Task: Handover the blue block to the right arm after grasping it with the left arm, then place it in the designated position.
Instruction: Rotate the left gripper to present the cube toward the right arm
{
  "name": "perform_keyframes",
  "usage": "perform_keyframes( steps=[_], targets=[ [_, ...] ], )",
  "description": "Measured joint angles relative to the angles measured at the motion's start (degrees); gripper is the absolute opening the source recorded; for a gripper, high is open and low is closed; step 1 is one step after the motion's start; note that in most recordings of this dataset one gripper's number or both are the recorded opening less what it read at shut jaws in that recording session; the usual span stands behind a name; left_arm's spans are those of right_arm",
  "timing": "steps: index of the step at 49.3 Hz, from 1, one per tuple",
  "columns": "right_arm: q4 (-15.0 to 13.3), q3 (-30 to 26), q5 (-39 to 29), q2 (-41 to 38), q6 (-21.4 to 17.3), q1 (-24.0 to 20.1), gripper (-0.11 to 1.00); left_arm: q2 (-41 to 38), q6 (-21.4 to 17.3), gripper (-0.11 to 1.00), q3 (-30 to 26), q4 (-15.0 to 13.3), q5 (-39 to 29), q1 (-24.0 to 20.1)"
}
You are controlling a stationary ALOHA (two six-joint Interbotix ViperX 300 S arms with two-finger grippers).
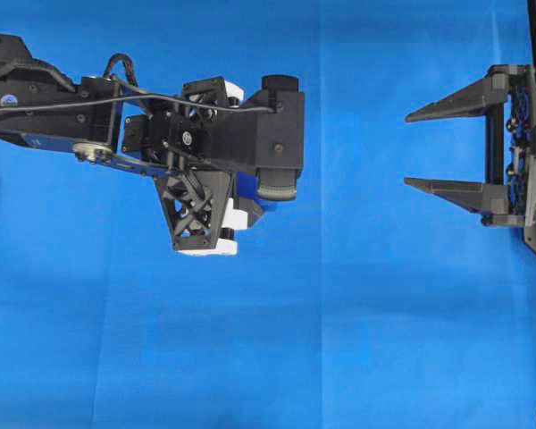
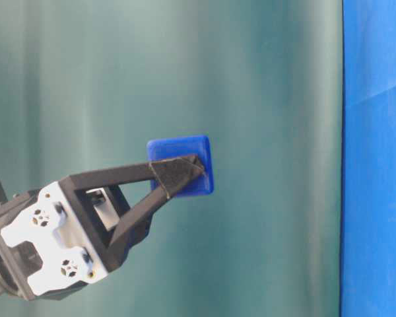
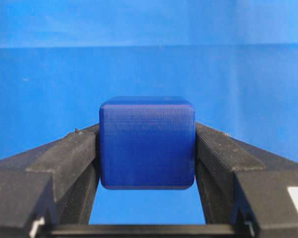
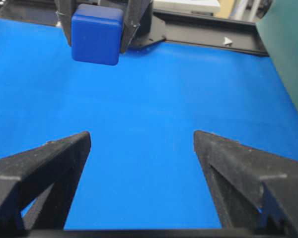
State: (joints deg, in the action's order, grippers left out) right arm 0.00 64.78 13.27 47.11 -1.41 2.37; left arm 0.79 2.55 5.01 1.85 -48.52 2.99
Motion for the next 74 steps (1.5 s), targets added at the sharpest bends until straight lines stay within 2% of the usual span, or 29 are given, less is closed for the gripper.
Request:
perform_keyframes(
  steps=[39, 48, 74],
  targets=[
    [0.0, 0.0, -0.09, 0.0, 0.0, 0.0, 0.98, 1.14, 0.09, 0.49, 0.88, 0.0, 0.7, 0.0],
    [0.0, 0.0, -0.09, 0.09, 0.18, 0.0, 0.98, 5.27, 0.09, 0.49, 6.24, 0.0, 8.88, 0.0],
    [-0.7, -1.41, -0.09, 0.18, 0.26, 0.09, 0.98, 21.27, -0.09, 0.49, 29.62, -0.09, 43.77, 0.0]
  ],
)
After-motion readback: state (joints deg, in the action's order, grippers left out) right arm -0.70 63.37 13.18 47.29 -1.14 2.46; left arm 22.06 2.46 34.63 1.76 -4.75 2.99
